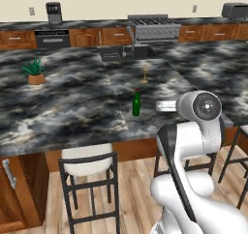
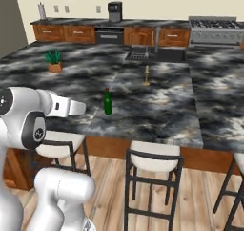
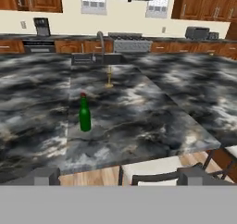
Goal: Open the cabinet directly in front. Then move the beer and the mug to the dining counter with the candle on it.
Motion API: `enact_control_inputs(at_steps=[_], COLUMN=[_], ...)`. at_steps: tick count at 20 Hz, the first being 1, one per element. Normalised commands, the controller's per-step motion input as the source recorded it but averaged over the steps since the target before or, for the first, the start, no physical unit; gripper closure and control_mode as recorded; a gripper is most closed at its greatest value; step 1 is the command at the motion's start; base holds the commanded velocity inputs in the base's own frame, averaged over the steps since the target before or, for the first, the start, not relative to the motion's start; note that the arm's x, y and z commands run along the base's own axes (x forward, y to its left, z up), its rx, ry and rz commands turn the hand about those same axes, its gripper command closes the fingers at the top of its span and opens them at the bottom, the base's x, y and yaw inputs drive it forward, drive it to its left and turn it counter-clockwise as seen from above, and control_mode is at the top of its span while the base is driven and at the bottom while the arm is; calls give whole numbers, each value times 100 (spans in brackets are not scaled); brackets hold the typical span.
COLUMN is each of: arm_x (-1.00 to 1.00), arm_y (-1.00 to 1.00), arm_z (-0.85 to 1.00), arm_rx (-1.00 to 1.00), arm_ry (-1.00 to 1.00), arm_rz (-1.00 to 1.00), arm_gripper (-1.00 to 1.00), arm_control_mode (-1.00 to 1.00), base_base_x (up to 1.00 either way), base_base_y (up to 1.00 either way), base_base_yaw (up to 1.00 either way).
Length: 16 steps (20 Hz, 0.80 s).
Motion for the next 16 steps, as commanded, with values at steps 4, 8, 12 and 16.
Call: enact_control_inputs(at_steps=[4,8,12,16], arm_x=[0,0,0,0], arm_y=[0,0,0,0], arm_z=[0,0,0,0], arm_rx=[0,0,0,0], arm_ry=[0,0,0,0], arm_rz=[0,0,0,0], arm_gripper=[-100,-100,-100,-100], arm_control_mode=[100,100,100,100], base_base_x=[-97,-22,0,0], base_base_y=[79,100,100,100], base_base_yaw=[9,3,0,0])
